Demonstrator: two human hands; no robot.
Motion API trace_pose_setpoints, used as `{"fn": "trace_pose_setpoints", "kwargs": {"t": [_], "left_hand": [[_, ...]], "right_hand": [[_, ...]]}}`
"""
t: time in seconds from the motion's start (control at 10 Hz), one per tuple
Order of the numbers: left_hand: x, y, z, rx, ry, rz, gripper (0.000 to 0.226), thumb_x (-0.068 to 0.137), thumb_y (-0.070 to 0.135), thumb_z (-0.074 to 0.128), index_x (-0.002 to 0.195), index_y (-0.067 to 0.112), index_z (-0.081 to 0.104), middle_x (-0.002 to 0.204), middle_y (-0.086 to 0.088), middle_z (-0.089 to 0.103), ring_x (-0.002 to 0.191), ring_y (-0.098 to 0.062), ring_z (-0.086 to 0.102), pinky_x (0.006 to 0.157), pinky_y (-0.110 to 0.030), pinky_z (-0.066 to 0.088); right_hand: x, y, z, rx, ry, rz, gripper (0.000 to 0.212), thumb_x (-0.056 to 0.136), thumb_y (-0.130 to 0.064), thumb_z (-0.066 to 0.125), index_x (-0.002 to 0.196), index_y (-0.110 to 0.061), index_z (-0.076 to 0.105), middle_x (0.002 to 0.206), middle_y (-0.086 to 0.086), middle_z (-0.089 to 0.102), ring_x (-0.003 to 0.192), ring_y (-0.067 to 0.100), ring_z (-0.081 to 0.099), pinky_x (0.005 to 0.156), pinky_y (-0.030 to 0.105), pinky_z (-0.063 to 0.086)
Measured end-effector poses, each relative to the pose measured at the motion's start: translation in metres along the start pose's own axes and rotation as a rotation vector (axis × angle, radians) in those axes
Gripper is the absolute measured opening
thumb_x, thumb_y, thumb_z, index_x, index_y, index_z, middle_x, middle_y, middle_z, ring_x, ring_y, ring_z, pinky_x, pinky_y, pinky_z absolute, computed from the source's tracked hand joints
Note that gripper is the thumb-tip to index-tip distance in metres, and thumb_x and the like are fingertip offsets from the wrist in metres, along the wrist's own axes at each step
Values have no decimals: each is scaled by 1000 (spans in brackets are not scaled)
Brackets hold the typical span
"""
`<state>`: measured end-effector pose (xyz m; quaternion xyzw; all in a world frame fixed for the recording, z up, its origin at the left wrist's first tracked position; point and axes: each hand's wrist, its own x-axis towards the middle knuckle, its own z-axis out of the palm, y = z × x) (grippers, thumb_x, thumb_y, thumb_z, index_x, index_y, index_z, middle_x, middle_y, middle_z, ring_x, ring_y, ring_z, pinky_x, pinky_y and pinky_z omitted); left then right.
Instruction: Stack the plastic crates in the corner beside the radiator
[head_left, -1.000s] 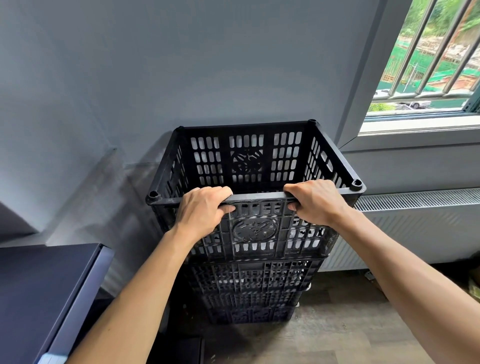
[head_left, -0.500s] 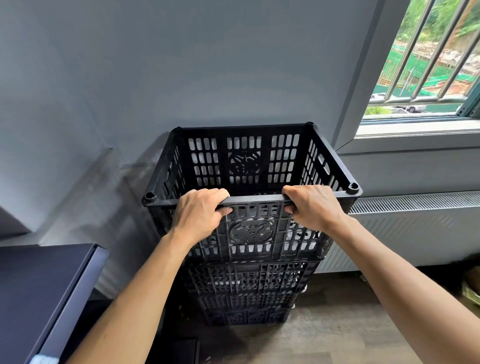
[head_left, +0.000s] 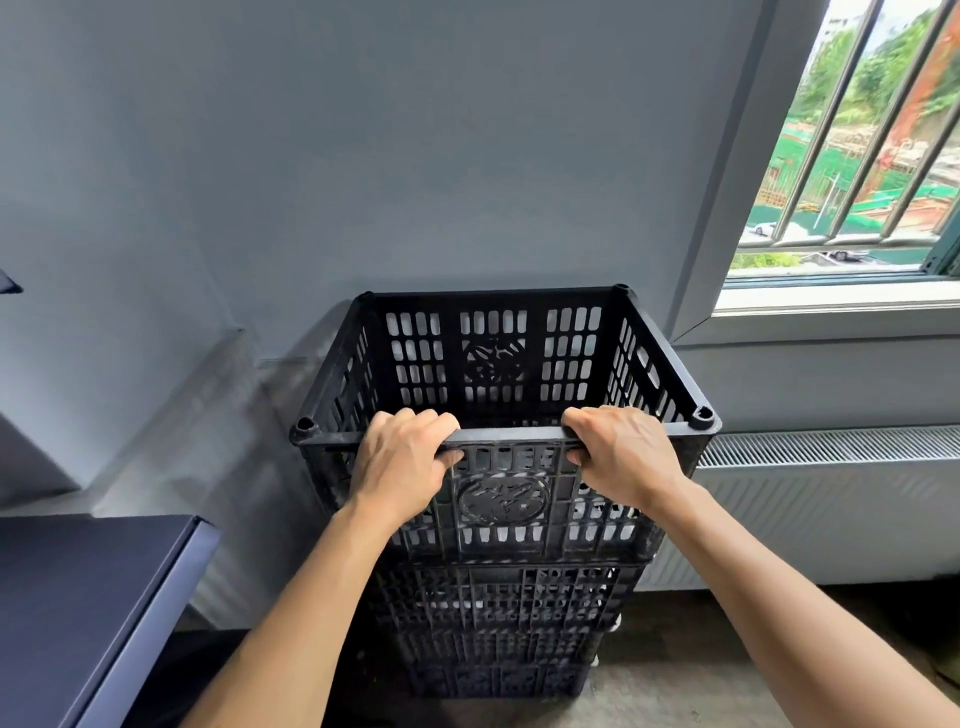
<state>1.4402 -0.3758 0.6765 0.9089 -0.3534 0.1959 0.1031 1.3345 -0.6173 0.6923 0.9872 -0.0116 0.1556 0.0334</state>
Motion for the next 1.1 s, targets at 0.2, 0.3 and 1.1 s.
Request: {"fn": "trace_pose_setpoints", "kwargs": {"t": [0.2,0.3,1.1], "left_hand": [[-6,13,-1,-2,3,-90,20,83,38,67,99,31,58,88,15,56,89,-15,51,84,-36,32],[-13,20,0,-27,-8,-133,34,82,40,67,113,33,55,105,16,54,104,-15,48,96,-36,28],[-45,74,-28,-309,-66,-281,60,96,35,52,150,35,25,161,6,10,148,-7,-3,120,-34,-5]], "right_hand": [[-9,-2,6,7,44,39,17,80,-25,65,87,-23,50,78,-8,59,75,18,57,68,33,41],[-12,0,4,38,40,12,24,80,-28,64,99,-23,52,85,-6,58,79,19,56,72,34,41],[-41,24,-23,254,-87,-135,76,92,-30,61,155,-21,20,154,-1,34,143,19,27,118,30,15]]}}
